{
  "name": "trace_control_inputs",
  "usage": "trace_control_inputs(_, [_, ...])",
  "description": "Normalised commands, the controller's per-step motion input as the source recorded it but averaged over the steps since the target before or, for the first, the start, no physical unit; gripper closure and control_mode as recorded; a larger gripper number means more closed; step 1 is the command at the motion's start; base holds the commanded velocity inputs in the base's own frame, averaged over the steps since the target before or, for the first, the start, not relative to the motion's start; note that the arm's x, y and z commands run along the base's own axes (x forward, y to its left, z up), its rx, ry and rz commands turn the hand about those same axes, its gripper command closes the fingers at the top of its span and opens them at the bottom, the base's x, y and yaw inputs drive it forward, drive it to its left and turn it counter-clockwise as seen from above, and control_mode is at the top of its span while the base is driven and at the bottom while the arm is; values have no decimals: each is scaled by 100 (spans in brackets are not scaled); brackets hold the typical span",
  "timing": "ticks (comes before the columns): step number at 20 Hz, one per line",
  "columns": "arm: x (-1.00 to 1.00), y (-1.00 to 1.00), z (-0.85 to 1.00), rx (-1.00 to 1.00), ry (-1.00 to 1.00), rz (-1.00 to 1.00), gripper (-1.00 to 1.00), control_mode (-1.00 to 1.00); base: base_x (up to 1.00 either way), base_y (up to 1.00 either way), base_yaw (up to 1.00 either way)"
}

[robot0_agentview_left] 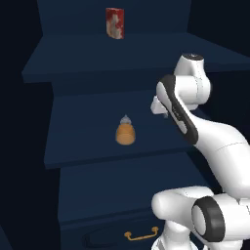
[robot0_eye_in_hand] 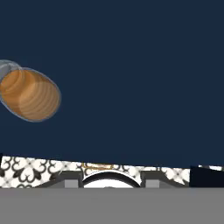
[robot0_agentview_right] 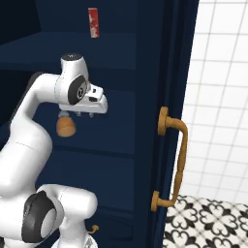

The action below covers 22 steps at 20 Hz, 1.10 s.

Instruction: Pick the honey bottle and place it on the digital scale for weighing, and close the cabinet.

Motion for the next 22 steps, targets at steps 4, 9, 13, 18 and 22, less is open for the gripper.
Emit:
trace_control_inputs(4, [-33,7,0,-3,-12,0,-100,-100,0,0,0])
trace_control_inputs(9, [-58,41,0,-6,-21,4,-100,-100,0,0,0])
trace_control_inputs(13, [-38,28,0,0,-34,0,-100,-100,0,0,0])
trace_control_inputs(18, [-2,9,-15,0,-44,6,-100,-100,0,0,0])
trace_control_inputs(22, [0,2,-17,0,-40,10,-100,-100,0,0,0])
